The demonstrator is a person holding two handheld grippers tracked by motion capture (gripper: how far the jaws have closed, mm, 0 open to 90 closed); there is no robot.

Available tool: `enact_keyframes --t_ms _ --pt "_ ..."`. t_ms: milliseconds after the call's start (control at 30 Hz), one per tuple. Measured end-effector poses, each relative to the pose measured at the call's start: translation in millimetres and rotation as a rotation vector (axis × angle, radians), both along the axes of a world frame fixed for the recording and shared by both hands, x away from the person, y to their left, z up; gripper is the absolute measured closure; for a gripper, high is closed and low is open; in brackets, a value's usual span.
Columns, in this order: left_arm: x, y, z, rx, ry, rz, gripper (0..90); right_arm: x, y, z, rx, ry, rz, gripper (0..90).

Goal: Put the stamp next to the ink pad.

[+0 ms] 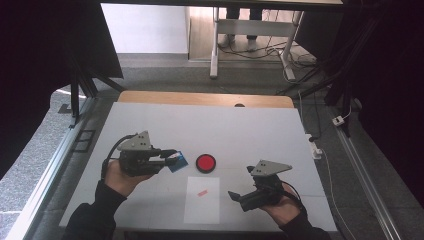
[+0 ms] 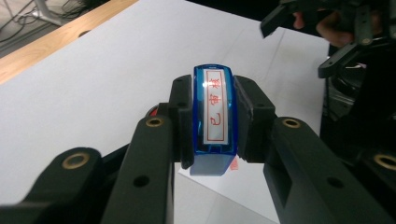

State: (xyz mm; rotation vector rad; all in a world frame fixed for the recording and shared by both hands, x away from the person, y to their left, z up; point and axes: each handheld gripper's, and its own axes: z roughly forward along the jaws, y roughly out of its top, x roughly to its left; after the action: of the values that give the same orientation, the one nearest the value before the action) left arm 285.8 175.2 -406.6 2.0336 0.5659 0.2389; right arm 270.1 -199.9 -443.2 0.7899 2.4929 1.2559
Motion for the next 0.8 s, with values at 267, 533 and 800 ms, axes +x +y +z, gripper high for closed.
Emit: enact_keyframes --t_ms 267,533,800 --pt "2.8 5.4 -2.8 0.022 0.0 0.055 70.7 -5.7 -17.2 -3.8 -0.024 -0.005 -0.069 0.0" --pt "6.4 10.4 -7.3 0.035 0.005 0.113 70.7 -12.1 -33.5 -7.6 -0.031 -0.01 -0.129 0.0" --pt "10.8 16.6 -13.5 0.046 0.014 0.175 70.7 -18.2 -49.1 -11.4 -0.023 -0.002 -0.181 0.0"
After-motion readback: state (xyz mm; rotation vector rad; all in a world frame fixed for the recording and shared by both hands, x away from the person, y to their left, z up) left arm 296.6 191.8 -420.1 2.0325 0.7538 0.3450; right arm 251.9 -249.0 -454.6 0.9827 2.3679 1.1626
